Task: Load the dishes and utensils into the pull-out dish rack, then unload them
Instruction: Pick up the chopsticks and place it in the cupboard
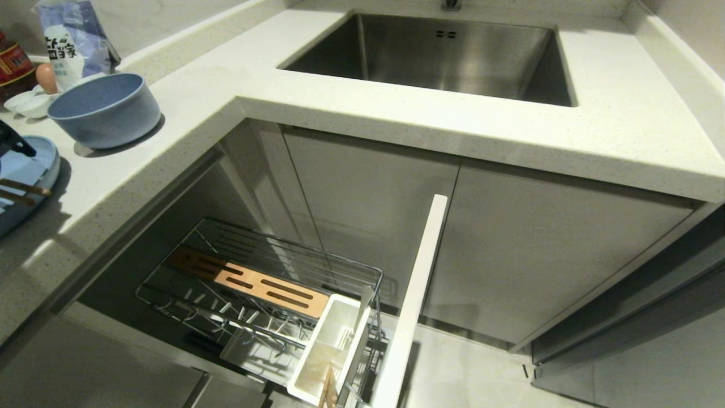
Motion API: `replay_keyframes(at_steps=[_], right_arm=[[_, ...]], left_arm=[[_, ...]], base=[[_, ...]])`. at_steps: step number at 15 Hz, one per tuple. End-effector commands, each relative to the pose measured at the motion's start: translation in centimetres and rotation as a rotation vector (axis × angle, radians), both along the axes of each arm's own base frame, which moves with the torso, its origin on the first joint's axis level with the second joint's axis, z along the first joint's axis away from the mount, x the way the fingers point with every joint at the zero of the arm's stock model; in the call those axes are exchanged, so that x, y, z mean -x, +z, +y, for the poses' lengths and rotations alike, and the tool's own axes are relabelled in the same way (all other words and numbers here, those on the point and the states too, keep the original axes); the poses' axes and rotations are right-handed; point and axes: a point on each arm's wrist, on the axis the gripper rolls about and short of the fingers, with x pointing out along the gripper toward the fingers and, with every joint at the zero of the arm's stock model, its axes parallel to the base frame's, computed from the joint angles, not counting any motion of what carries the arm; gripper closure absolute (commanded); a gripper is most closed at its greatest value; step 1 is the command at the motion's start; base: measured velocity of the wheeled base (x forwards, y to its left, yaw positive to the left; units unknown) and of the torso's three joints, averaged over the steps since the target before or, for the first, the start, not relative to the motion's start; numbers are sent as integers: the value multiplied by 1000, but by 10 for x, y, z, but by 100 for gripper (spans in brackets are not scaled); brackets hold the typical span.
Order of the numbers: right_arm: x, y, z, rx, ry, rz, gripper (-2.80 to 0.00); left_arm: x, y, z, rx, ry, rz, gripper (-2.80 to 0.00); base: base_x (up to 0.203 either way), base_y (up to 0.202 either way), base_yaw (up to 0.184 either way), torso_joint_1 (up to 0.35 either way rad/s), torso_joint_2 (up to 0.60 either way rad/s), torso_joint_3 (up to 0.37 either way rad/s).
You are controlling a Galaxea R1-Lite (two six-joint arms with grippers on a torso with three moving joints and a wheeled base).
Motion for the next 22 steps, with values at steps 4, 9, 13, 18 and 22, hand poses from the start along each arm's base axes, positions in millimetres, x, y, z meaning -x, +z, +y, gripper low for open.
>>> replay_keyframes(at_steps=[4,9,13,18,22], right_arm=[[-2,-6,0,0,1,22,0],[-2,-6,0,0,1,22,0],[-2,-6,0,0,1,22,0],[-2,-6,0,0,1,22,0],[-2,-6,0,0,1,22,0]], left_arm=[[-5,-3,2,1,16,17,-280],[-6,-4,4,8,17,20,-280],[-8,-5,7,24,11,27,-280],[-11,-6,8,46,-13,32,0],[-12,-8,10,55,-15,29,0]], base=[[0,0,0,0,0,0],[0,0,0,0,0,0],[0,0,0,0,0,0],[0,0,0,0,0,0],[0,0,0,0,0,0]])
